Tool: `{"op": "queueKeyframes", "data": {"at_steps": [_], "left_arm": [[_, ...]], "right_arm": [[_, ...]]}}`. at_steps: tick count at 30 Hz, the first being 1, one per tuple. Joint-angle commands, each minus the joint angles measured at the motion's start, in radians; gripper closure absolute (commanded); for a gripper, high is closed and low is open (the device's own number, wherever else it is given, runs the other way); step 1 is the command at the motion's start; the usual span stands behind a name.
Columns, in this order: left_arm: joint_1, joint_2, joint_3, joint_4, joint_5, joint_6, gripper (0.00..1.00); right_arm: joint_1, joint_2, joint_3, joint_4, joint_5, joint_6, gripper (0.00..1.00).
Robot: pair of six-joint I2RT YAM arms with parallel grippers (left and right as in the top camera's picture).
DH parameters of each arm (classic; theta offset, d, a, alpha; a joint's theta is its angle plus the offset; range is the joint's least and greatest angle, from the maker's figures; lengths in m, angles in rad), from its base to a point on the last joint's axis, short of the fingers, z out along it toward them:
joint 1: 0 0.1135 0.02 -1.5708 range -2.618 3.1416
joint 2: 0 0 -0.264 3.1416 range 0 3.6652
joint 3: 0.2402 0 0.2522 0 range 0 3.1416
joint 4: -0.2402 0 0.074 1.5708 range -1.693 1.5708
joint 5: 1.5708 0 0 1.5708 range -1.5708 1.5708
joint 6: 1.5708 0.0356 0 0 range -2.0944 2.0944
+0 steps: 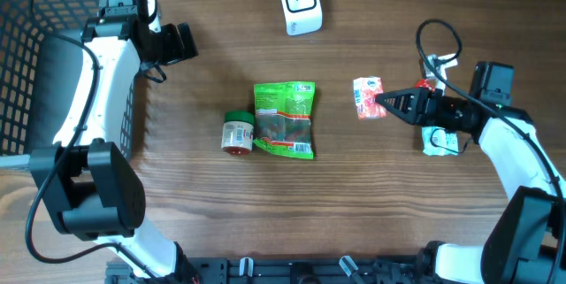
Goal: Scan the item barcode
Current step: 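Lift the tissue pack with the right gripper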
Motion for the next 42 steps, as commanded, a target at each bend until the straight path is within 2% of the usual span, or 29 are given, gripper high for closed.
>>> {"op": "queueKeyframes", "data": {"at_steps": [1,7,12,15,19,23,25,32,34,38,40,42], "left_arm": [[0.003,-0.015,0.01,0.0,-0.006,-0.009,0.0],[0.003,-0.015,0.01,0.0,-0.006,-0.009,0.0],[0.003,-0.015,0.01,0.0,-0.006,-0.009,0.0],[0.003,-0.015,0.01,0.0,-0.006,-0.009,0.0],[0.003,-0.015,0.01,0.0,-0.006,-0.009,0.0],[0.003,-0.015,0.01,0.0,-0.006,-0.009,0.0],[0.003,-0.015,0.01,0.0,-0.006,-0.009,0.0],[0.003,-0.015,0.01,0.0,-0.006,-0.009,0.0],[0.003,-0.015,0.01,0.0,-0.006,-0.009,0.0],[0.003,-0.015,0.01,0.0,-0.006,-0.009,0.0],[0.003,-0.015,0.01,0.0,-0.006,-0.009,0.0],[0.003,-0.015,0.01,0.0,-0.006,-0.009,0.0]], "right_arm": [[0.008,-0.015,0.009,0.009,-0.118,0.154,0.96],[0.008,-0.122,0.009,0.059,-0.118,0.431,0.96],[0.008,-0.349,0.009,0.394,-0.117,0.816,0.96],[0.008,-0.461,0.009,0.56,-0.111,0.966,0.96],[0.008,-0.481,0.009,0.566,-0.1,0.948,0.96],[0.008,-0.468,-0.048,0.559,-0.054,0.732,0.96],[0.008,-0.467,-0.097,0.559,-0.011,0.677,0.96],[0.028,-0.465,-0.448,0.529,0.465,0.504,0.96],[0.086,-0.46,-0.458,0.437,0.608,0.423,0.96],[0.274,-0.457,-0.449,0.384,0.889,0.41,0.95],[0.359,-0.455,-0.403,0.361,0.99,0.411,0.96],[0.413,-0.451,-0.301,0.254,1.098,0.41,0.96]]}}
